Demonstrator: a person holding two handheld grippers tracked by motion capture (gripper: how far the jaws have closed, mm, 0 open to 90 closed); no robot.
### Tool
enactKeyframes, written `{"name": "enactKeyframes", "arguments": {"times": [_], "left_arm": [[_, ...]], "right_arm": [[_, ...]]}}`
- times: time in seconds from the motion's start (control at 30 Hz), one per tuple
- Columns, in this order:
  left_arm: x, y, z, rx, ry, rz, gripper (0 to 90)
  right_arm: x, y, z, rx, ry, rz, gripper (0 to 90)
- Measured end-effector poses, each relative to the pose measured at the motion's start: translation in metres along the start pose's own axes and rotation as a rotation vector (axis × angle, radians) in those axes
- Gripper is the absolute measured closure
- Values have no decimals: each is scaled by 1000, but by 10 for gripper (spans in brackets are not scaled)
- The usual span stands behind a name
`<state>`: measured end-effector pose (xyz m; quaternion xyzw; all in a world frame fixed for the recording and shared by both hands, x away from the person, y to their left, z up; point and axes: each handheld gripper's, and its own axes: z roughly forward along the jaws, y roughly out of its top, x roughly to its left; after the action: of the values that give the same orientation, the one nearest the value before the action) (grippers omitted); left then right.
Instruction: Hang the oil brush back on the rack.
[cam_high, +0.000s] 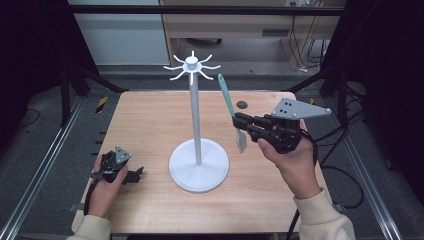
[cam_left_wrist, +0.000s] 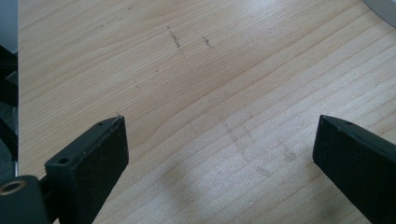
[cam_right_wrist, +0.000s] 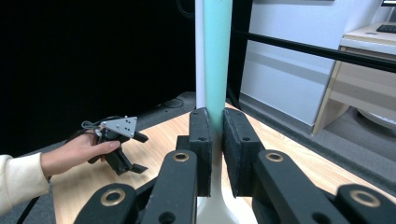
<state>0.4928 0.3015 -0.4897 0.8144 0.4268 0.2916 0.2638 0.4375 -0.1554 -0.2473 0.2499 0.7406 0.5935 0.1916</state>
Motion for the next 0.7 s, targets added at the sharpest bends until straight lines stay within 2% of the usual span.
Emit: {"name": "enactKeyframes", "arguments": {"times": [0.7], "left_arm": [[-1, 0, 0, 3, -3, 4, 30]], "right_arm": [[4, 5, 8, 12, 8, -12, 822]]}}
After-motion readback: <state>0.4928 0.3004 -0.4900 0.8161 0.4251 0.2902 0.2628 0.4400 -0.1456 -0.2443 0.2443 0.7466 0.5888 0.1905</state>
